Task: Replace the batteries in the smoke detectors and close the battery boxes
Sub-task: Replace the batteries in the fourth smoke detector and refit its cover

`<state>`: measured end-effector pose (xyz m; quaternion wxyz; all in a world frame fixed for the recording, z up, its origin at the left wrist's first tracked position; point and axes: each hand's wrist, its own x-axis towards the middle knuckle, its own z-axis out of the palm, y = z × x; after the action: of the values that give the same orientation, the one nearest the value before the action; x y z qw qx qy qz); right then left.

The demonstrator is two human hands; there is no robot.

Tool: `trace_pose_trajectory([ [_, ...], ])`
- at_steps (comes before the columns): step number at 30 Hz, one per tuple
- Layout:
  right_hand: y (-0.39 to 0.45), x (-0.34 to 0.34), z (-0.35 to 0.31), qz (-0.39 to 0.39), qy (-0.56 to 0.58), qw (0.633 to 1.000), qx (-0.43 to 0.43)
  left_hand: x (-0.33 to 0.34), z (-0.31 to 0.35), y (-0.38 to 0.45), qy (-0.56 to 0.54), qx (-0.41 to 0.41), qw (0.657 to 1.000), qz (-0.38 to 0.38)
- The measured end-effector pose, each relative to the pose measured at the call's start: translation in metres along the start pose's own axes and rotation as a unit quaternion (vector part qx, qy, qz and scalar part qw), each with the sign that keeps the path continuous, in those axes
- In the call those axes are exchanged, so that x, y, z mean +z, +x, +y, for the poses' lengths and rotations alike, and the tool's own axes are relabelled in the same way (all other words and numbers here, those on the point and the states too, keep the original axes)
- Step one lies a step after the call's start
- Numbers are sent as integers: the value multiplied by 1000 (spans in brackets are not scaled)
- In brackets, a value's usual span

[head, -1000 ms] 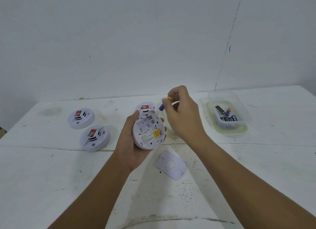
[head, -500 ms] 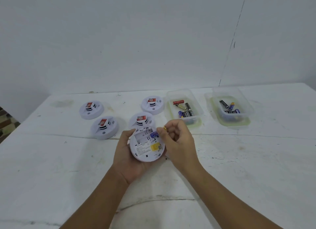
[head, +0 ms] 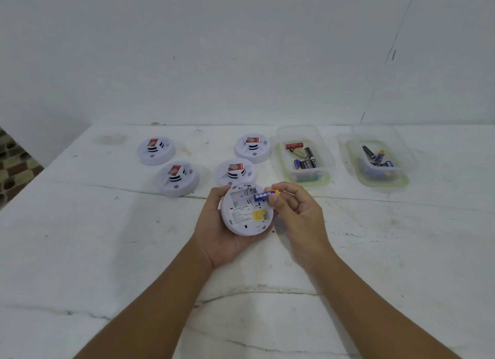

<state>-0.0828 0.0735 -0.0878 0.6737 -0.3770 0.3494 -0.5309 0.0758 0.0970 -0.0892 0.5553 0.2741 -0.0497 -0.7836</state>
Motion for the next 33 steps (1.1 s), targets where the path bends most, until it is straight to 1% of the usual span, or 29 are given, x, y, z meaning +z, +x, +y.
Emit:
trace_pose_trajectory([
  [2, 1, -2, 2, -2, 12, 1000, -2, 0, 2, 0, 1, 0, 1000, 3],
  [5, 4, -2, 5, 10, 15, 1000, -17, -3, 1, 0, -1, -14, 1000, -25],
  [8, 6, -4, 7, 14, 11, 1000, -25, -3, 0, 1, 10, -17, 1000, -17],
  [13, 8, -5, 11, 6, 35, 999, -29, -4, 0, 2, 22, -20, 999, -18],
  [19, 7, -7, 12, 6, 14, 999, -42, -4, 0, 2, 27, -22, 999, -4],
  [21, 5, -6, 14, 25, -26, 997, -61, -3, 1, 1, 26, -21, 999, -2],
  [22, 3, -6, 16, 40, -72, 993, -82, -2, 0, 1, 27, -20, 999, -2],
  [24, -4, -4, 17, 66, -170, 975, -128, -1, 0, 1, 32, -19, 999, -3],
  [25, -7, -3, 17, 71, -197, 967, -147, 0, 0, 0, 35, -19, 999, -3],
  [30, -16, 6, 12, 59, -258, 939, -218, 1, 0, -1, 41, -20, 999, -12],
  [33, -14, 9, 9, 36, -320, 908, -270, 2, 0, -1, 40, -23, 999, -19],
])
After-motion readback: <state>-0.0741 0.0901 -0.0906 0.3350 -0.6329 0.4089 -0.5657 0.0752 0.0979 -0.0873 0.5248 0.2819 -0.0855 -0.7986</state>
